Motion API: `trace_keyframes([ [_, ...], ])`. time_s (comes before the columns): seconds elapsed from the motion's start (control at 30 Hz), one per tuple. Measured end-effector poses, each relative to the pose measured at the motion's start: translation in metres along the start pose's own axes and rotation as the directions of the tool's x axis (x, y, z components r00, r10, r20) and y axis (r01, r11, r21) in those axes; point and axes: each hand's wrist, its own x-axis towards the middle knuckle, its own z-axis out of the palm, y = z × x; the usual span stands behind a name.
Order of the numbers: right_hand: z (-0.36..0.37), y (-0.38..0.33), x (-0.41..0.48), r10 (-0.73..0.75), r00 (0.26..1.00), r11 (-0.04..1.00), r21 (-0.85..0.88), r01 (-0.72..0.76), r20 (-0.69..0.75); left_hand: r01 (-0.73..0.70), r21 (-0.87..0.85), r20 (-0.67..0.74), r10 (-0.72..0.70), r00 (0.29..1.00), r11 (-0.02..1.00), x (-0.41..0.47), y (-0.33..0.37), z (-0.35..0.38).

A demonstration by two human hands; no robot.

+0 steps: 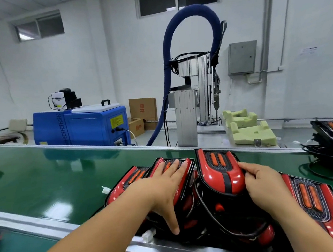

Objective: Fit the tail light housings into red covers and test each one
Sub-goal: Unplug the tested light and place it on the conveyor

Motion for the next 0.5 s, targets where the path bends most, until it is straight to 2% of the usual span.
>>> trace_keyframes([
  [0.13,-0.001,0.001,-0.002,-0.004,1.0,1.0,-0.011,0.004,0.011,-0.052,0.063,-0.126,0.059,0.99,0.997,0.006,0.002,-0.001],
  [0.37,-0.002,0.001,-0.001,-0.036,0.999,0.997,-0.061,0.038,0.034,-0.098,-0.106,-0.282,0.065,0.957,0.989,0.018,-0.015,0.015],
  [0.5,-0.005,0.004,-0.001,0.014,1.0,0.999,0.046,-0.014,-0.013,-0.102,-0.139,-0.393,0.039,0.919,0.985,0.015,-0.028,0.031],
])
